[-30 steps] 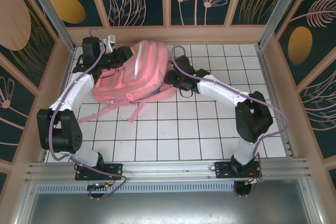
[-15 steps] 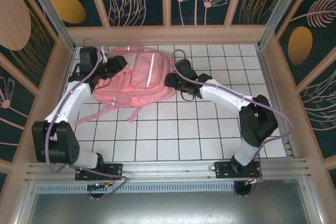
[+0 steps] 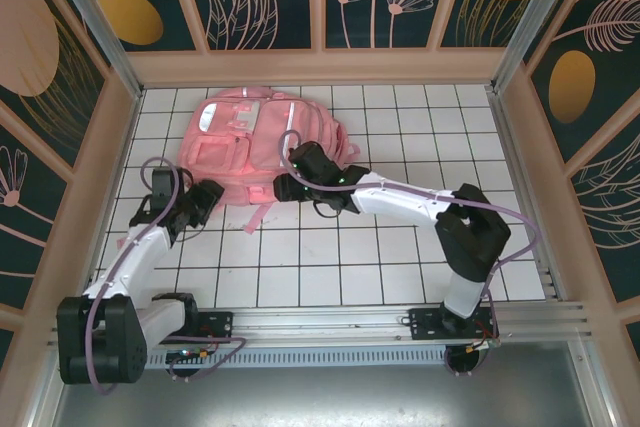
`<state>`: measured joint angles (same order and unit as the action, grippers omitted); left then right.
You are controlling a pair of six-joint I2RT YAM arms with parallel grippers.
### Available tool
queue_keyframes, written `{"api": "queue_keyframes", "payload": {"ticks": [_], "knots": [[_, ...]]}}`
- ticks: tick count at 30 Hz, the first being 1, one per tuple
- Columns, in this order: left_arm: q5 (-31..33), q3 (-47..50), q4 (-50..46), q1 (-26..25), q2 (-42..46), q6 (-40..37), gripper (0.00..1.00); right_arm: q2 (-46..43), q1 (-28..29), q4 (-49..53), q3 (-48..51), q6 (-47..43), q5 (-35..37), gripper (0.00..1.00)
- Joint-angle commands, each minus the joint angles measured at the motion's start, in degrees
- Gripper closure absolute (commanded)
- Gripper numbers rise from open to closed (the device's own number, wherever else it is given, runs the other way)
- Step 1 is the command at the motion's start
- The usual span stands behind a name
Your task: Pack the student bag
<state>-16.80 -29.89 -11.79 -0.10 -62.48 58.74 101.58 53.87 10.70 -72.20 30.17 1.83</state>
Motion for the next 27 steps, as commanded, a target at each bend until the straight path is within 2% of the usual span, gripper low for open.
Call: {"api": "queue_keyframes", "payload": {"ticks": [1,8,12,15,21,22,27], "knots": [[-3.5,2.5,8.2,0.0,-2.2,5.9,0.52,1.8,0.9,-2.3,0.1,-1.7,-0.7,0.38],[-7.9,1.7,20.1,0.0,-10.5,7.0,0.51,3.0,2.9,-1.6,-1.1,-2.6,0.1,0.38],[-7.7,1.7,24.2,0.0,-13.9,7.5,0.54,3.1,3.6,-1.6,-0.7,-2.5,0.8,0.38],[-8.3,1.6,27.6,0.0,-17.1,8.2,0.62,3.5,4.2,-1.8,-0.9,-2.6,1.3,0.38],[-7.9,-1.1,29.1,0.0,-19.2,9.2,0.97,6.0,5.6,-3.1,-2.0,-3.5,1.9,0.4],[-7.4,-1.6,28.6,-0.1,-18.8,9.5,1.0,6.7,5.9,-3.4,-2.5,-3.8,2.2,0.4],[-6.1,-3.2,28.2,-0.1,-17.7,9.8,1.0,10.3,7.1,-5.9,-4.9,-5.5,2.6,0.43]]}}
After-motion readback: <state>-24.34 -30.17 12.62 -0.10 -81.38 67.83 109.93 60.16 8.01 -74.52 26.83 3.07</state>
